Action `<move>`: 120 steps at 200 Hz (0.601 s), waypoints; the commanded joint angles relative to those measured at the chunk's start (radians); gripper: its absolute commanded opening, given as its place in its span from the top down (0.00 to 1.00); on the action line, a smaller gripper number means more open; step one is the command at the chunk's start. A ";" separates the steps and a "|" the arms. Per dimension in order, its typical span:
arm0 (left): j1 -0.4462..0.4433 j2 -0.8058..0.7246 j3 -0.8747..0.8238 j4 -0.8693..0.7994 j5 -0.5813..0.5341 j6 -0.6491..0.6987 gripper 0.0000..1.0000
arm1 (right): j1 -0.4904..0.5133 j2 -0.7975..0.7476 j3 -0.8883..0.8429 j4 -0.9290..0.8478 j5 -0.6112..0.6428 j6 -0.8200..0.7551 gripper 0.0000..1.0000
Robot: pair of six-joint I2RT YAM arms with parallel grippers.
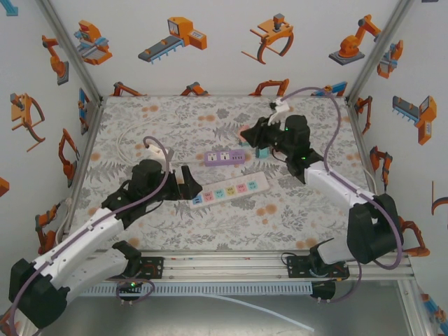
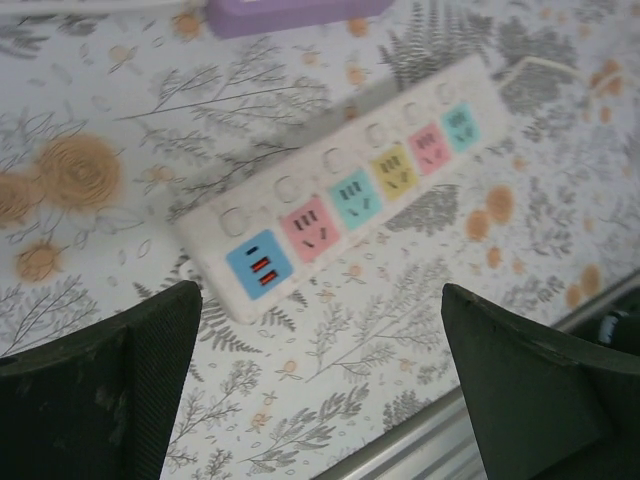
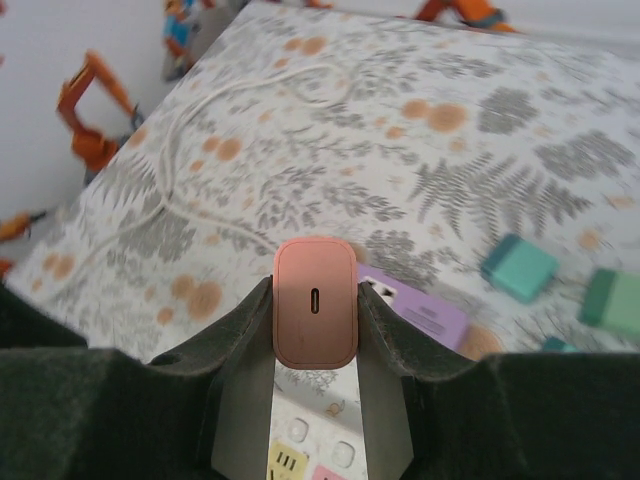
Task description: Pull the plug off the socket
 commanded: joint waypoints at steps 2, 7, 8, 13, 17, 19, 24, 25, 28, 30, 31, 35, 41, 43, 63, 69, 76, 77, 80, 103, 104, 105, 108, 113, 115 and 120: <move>-0.018 -0.049 0.013 0.045 0.122 0.075 0.03 | -0.067 -0.031 -0.043 -0.001 0.097 0.244 0.81; -0.023 -0.059 0.022 0.044 0.134 0.082 0.03 | -0.085 -0.033 -0.049 -0.015 0.109 0.272 0.81; -0.024 -0.060 0.023 0.044 0.137 0.085 0.03 | -0.088 -0.033 -0.051 -0.017 0.111 0.277 0.81; -0.030 -0.068 0.032 0.045 0.145 0.092 0.03 | -0.109 -0.033 -0.056 -0.033 0.117 0.301 0.81; -0.036 -0.072 0.037 0.044 0.152 0.100 0.03 | -0.123 -0.033 -0.061 -0.045 0.120 0.319 0.81; -0.038 -0.075 0.042 0.043 0.155 0.102 0.03 | -0.130 -0.031 -0.063 -0.051 0.121 0.327 0.81; -0.045 -0.081 0.050 0.042 0.162 0.110 0.03 | -0.150 -0.029 -0.069 -0.064 0.122 0.346 0.81; -0.046 -0.082 0.051 0.041 0.163 0.112 0.03 | -0.154 -0.029 -0.071 -0.066 0.122 0.350 0.81; -0.053 -0.085 0.058 0.038 0.165 0.116 0.03 | -0.165 -0.029 -0.075 -0.072 0.121 0.362 0.81; -0.056 -0.086 0.062 0.037 0.166 0.119 0.03 | -0.173 -0.028 -0.078 -0.075 0.120 0.370 0.81; -0.057 -0.088 0.062 0.037 0.166 0.120 0.03 | -0.177 -0.028 -0.080 -0.076 0.119 0.373 0.81; -0.064 -0.091 0.069 0.035 0.168 0.127 0.03 | -0.192 -0.027 -0.088 -0.075 0.116 0.387 0.81; -0.072 -0.095 0.080 0.031 0.172 0.137 0.03 | -0.212 -0.022 -0.103 -0.061 0.107 0.399 0.81; -0.075 -0.096 0.082 0.030 0.173 0.140 0.03 | -0.219 -0.020 -0.109 -0.054 0.100 0.401 0.81; -0.101 -0.107 0.100 0.031 0.182 0.168 0.03 | -0.284 0.001 -0.148 -0.023 0.061 0.400 0.80; -0.107 -0.109 0.102 0.035 0.187 0.173 0.03 | -0.304 0.009 -0.158 -0.020 0.055 0.402 0.80; -0.109 -0.111 0.105 0.039 0.196 0.180 0.03 | -0.330 0.020 -0.171 -0.014 0.045 0.412 0.81; -0.110 -0.112 0.105 0.039 0.197 0.180 0.03 | -0.333 0.021 -0.172 -0.013 0.044 0.413 0.81; -0.112 -0.112 0.107 0.039 0.199 0.182 0.03 | -0.344 0.025 -0.177 -0.010 0.038 0.418 0.81; -0.118 -0.116 0.107 0.045 0.219 0.197 0.03 | -0.404 0.065 -0.206 0.007 0.018 0.424 0.80; -0.117 -0.116 0.107 0.044 0.219 0.197 0.03 | -0.406 0.067 -0.206 0.008 0.018 0.424 0.81; -0.117 -0.117 0.107 0.045 0.220 0.199 0.03 | -0.408 0.069 -0.208 0.008 0.018 0.424 0.81; -0.120 -0.117 0.107 0.045 0.221 0.199 0.03 | -0.415 0.075 -0.210 0.009 0.019 0.424 0.80; -0.119 -0.118 0.107 0.045 0.221 0.200 0.03 | -0.424 0.086 -0.213 0.009 0.020 0.423 0.81; -0.120 -0.119 0.107 0.044 0.221 0.201 0.03 | -0.427 0.092 -0.213 0.010 0.021 0.425 0.81; -0.119 -0.119 0.107 0.044 0.218 0.202 0.03 | -0.434 0.105 -0.212 0.011 0.024 0.423 0.80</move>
